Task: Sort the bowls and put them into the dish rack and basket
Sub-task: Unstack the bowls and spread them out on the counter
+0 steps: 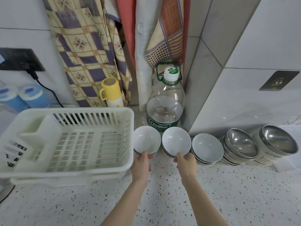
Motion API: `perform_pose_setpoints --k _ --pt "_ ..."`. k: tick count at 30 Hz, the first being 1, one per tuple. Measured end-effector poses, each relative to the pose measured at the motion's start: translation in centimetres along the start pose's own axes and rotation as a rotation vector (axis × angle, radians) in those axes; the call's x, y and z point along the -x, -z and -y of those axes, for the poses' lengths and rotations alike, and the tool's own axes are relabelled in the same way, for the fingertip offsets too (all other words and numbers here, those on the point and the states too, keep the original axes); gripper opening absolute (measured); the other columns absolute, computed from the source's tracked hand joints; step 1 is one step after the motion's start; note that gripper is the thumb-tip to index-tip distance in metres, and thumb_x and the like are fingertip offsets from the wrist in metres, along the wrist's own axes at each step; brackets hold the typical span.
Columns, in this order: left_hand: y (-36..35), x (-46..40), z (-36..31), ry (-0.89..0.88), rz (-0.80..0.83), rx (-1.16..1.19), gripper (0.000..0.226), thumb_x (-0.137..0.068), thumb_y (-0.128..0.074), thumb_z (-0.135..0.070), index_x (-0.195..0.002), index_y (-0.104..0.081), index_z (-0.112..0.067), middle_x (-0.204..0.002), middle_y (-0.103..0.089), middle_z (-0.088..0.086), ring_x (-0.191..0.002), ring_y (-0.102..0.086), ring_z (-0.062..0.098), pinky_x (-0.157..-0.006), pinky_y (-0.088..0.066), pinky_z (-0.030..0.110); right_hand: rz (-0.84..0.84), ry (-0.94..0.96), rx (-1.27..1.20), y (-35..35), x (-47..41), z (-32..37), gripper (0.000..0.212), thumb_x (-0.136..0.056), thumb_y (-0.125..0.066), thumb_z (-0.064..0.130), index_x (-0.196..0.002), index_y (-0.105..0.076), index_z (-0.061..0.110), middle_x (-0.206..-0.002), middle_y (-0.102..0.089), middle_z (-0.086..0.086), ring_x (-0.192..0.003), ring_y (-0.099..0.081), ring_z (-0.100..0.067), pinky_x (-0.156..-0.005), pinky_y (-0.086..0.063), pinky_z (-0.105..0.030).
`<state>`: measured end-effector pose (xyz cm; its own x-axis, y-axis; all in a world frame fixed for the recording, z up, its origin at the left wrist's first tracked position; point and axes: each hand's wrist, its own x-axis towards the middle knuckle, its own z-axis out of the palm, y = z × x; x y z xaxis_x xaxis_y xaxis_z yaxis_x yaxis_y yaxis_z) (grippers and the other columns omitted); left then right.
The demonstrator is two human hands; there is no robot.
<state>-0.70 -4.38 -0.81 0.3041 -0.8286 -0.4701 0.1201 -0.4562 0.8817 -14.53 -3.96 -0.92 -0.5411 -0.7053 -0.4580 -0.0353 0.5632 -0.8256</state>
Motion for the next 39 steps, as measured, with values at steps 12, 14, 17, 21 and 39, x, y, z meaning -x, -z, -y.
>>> perform_pose_setpoints --k 12,14,17,21,39 --pt "0.1 -0.6 -0.9 0.076 0.004 0.047 0.030 -0.093 -0.047 -0.007 -0.072 -0.055 -0.027 -0.077 -0.075 0.010 -0.031 -0.037 0.005 -0.035 -0.031 0.018 -0.129 0.102 0.116 -0.8 0.1 1.2 0.048 -0.085 -0.047 0.007 -0.132 -0.043 0.016 -0.095 -0.073 -0.007 -0.069 -0.060 -0.002 -0.055 -0.040 -0.026" --pt "0.1 -0.7 -0.9 0.088 0.014 0.052 0.027 -0.094 -0.047 -0.007 -0.075 -0.055 -0.025 -0.075 -0.074 0.007 -0.031 -0.036 0.004 -0.036 -0.031 0.015 -0.133 0.096 0.084 -0.8 0.2 1.3 0.047 -0.085 -0.047 0.007 -0.131 -0.043 0.018 -0.091 -0.072 -0.004 -0.069 -0.062 -0.003 -0.057 -0.042 -0.028" --pt "0.2 -0.8 -0.7 0.105 0.027 0.072 0.025 -0.094 -0.046 -0.006 -0.079 -0.056 -0.023 -0.071 -0.074 0.005 -0.033 -0.034 0.005 -0.042 -0.033 0.017 -0.143 0.098 0.030 -0.7 0.2 1.6 0.041 -0.086 -0.046 0.007 -0.126 -0.045 0.017 -0.075 -0.063 0.008 -0.069 -0.069 -0.016 -0.058 -0.046 -0.031" --pt "0.5 -0.8 -0.5 0.107 0.075 0.105 0.022 -0.095 -0.045 -0.005 -0.085 -0.058 -0.019 -0.064 -0.073 0.001 -0.034 -0.034 0.005 -0.049 -0.039 0.018 -0.107 0.106 -0.034 -0.2 0.2 2.0 0.030 -0.086 -0.043 0.010 -0.113 -0.044 0.023 -0.051 -0.067 0.000 -0.056 -0.063 -0.009 -0.050 -0.036 -0.026" --pt "1.4 3.5 1.5 -0.177 0.344 0.211 0.069 -0.101 -0.047 -0.004 -0.136 -0.030 -0.061 -0.069 -0.068 0.013 -0.046 -0.051 0.015 -0.046 -0.046 0.024 -0.175 0.249 -0.481 5.6 5.7 0.4 0.050 -0.084 -0.047 0.000 -0.126 -0.050 0.028 -0.060 -0.069 0.000 -0.049 -0.067 -0.016 -0.069 -0.051 -0.034"
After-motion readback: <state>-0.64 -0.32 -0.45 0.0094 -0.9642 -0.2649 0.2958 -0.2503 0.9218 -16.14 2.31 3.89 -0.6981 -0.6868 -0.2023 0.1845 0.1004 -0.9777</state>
